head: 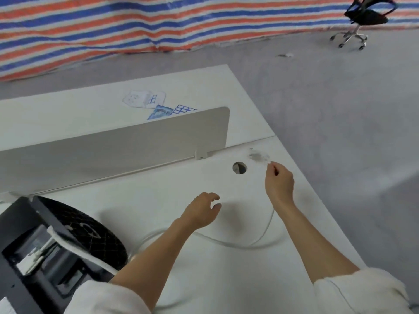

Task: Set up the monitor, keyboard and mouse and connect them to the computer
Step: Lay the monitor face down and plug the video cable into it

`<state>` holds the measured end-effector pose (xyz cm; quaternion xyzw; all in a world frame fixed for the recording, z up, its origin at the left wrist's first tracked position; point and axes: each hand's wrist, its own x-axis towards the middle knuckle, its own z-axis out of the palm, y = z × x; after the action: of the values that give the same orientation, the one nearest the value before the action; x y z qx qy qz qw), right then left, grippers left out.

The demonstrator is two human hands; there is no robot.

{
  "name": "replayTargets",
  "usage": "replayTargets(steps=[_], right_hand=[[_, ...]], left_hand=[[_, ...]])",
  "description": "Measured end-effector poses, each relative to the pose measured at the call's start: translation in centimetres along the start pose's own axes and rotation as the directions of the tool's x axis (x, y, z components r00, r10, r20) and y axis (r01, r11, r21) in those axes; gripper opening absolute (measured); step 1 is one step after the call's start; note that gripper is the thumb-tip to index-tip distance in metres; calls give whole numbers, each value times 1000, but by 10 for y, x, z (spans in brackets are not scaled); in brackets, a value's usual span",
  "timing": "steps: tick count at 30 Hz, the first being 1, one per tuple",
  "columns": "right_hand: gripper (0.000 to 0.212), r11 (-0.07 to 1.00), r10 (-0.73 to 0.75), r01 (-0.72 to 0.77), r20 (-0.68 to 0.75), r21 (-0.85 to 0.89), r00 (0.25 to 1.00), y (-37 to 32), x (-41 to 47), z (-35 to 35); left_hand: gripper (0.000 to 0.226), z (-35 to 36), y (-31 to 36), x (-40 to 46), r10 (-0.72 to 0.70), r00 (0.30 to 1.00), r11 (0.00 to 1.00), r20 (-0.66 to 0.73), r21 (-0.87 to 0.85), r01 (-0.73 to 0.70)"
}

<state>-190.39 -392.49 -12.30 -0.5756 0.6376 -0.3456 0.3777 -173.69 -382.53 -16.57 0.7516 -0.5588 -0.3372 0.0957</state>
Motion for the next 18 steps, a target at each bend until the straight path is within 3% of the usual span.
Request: replayTargets(steps=[4,7,12,15,18], right_hand=[[36,995,-54,57,33,-81,998,8,3,-8],[27,986,-84,96,90,-134,992,18,-3,-2],[22,934,-265,284,113,-217,957,33,-19,4],[25,914,-259,283,118,-291,959,38,-26,9],[35,926,-184,186,36,-328,982,27,-24,9]], left_hand=[[39,14,-3,-10,-8,992,1000,128,26,4],[41,19,-14,-15,-64,987,997,144,55,57],[43,20,-30,-17,-105,985,991,140,97,91],[43,23,-36,-17,-118,983,988,141,117,102],[45,24,-35,-16,-119,980,982,159,162,93]])
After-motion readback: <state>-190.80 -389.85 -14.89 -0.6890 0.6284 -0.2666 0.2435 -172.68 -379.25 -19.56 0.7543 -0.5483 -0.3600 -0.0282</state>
